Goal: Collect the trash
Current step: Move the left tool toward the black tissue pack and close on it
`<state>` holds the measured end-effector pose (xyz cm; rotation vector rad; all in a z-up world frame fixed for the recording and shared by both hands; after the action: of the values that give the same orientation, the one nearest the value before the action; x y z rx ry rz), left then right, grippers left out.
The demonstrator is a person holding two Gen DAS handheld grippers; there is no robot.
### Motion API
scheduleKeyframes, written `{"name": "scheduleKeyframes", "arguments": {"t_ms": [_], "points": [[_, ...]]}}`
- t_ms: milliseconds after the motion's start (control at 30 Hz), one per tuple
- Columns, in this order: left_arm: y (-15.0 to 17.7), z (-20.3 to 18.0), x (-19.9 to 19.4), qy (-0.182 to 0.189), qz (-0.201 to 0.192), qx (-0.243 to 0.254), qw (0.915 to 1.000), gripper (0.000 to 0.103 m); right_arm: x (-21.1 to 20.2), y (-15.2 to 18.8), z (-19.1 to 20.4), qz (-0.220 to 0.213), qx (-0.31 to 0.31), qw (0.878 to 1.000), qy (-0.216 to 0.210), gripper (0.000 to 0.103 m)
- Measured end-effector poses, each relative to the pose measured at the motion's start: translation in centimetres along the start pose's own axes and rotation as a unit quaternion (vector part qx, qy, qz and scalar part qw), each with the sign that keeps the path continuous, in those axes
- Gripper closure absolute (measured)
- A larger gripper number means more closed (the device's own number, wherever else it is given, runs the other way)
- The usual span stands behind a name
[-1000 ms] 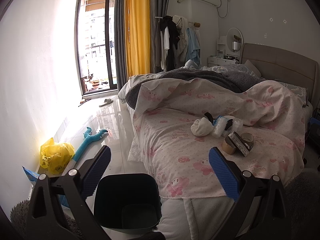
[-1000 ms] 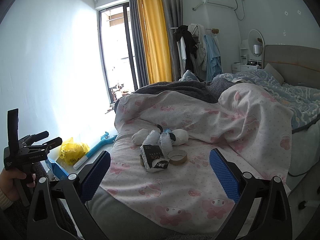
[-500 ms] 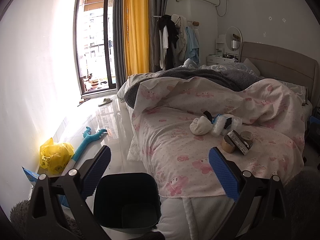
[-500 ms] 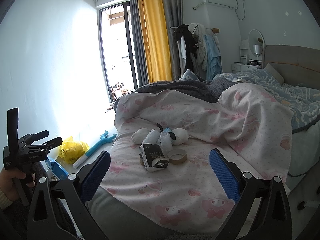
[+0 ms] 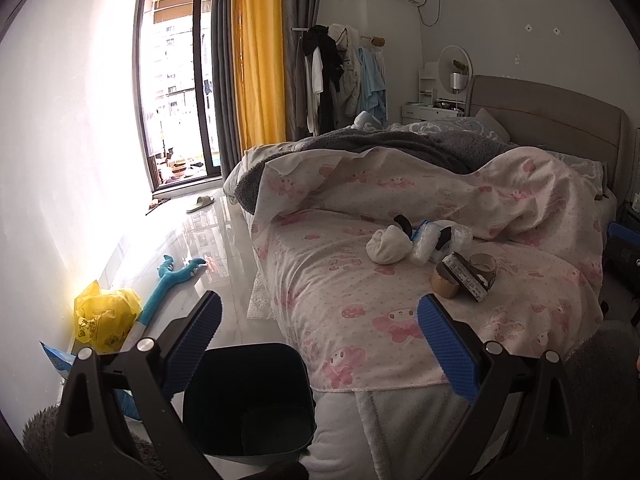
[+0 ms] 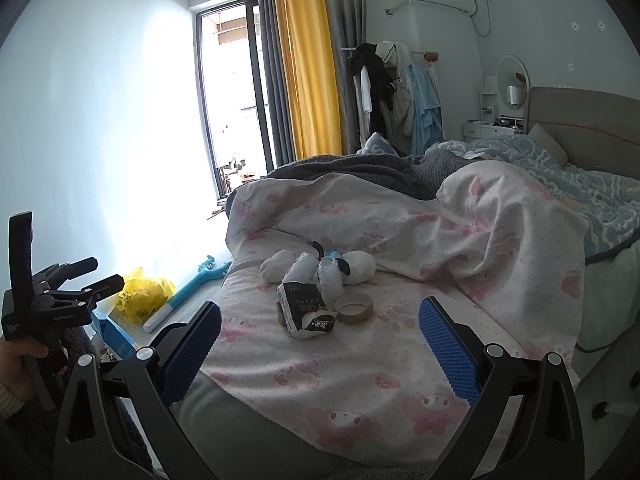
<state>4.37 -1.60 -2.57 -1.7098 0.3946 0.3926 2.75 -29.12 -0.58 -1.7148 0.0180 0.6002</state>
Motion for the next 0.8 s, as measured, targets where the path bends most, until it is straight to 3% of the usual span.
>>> {"name": "scheduleKeyframes", "arguments": {"t_ms": [400, 700, 800], "points": [[-0.1, -0.8, 0.2, 0.027, -0.004, -0.005, 0.9996, 0.003, 0.5, 0.5, -0.8, 0.008, 0.017, 1.000, -0.004, 0.003], [0.2, -1.9, 1.8, 0.045, 0.010, 0.014, 0.9988, 0.003, 2.3, 0.0, -1.3, 0.024, 0.022, 0.999, -0.003, 0.003], [0.4, -2.8, 2.6, 0.050, 0.014, 0.045, 0.9977, 0.003, 3.3, 0.0, -1.5, 0.033, 0.025, 0.999, -0.008, 0.003]]}}
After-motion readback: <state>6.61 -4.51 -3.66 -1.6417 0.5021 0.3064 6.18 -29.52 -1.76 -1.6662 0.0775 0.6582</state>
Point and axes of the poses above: each gripper's, at about its wrist camera, not at the fingertips, and x roughly the way its jaws point, z to its left, y to its underside, the point moved 5 cm from there along x, roughly the way its jaws point, and after that the axes turned 14 degrees about -x, right-handed, at the moved point
